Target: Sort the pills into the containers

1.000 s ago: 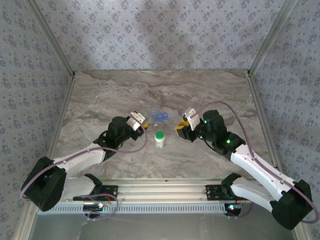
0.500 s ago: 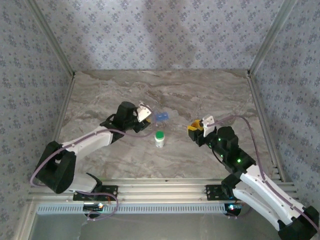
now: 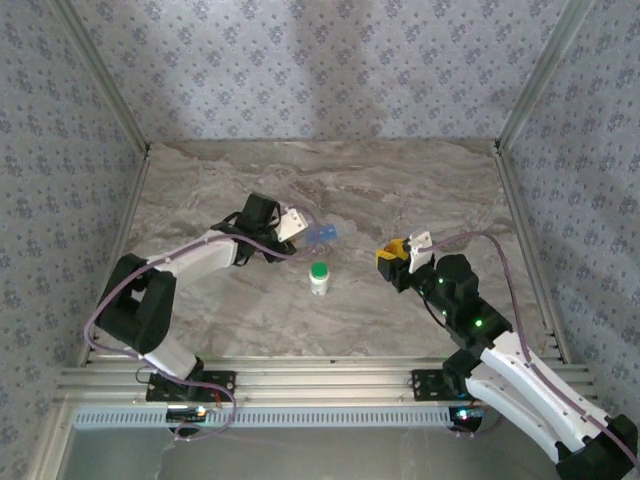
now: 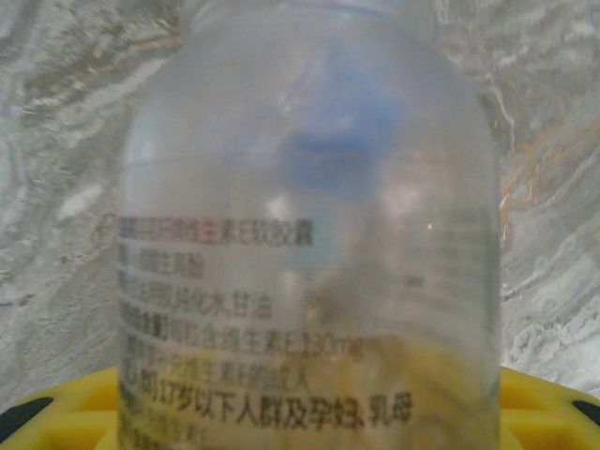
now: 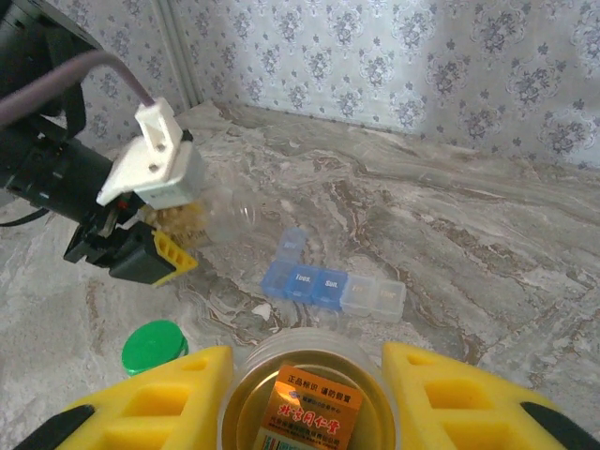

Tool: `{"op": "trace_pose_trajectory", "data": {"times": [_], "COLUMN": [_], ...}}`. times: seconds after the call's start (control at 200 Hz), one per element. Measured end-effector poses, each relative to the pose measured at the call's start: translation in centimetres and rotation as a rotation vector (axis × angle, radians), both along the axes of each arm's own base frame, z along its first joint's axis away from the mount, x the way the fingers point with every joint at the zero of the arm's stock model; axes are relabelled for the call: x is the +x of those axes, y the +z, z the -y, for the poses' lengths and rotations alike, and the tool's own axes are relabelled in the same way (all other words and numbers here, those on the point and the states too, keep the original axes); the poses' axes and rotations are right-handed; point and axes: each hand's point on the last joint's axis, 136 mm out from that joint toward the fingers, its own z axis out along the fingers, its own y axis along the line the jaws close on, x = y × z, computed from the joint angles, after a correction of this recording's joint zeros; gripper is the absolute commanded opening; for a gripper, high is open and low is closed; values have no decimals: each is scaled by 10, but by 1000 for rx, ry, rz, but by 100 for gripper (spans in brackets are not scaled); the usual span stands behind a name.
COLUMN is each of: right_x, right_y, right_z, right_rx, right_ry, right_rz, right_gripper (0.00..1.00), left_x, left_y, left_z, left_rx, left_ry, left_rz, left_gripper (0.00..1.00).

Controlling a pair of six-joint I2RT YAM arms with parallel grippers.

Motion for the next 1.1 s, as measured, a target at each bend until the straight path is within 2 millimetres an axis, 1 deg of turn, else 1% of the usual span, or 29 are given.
{"op": "trace_pose_trajectory", "data": {"times": [0.16, 0.455, 0.855, 1.099], "right_x": [1, 1, -1, -3], "right_y": [0, 3, 9, 11], "right_z": [1, 4, 6, 6], "right_rx": [0, 14, 45, 53], "right_ry": [-4, -16, -15, -10], "right_rz": [-1, 5, 8, 12], "right_gripper": [10, 10, 11, 11], "left_x": [5, 22, 20, 26], "left_y": [-17, -25, -34, -32], "left_z": [3, 12, -5, -6], "left_rx": [55, 121, 248, 286], "left_ry": [-28, -71, -93, -99], "left_rz": [-54, -96, -158, -170], "left_gripper": [26, 25, 24, 24]}}
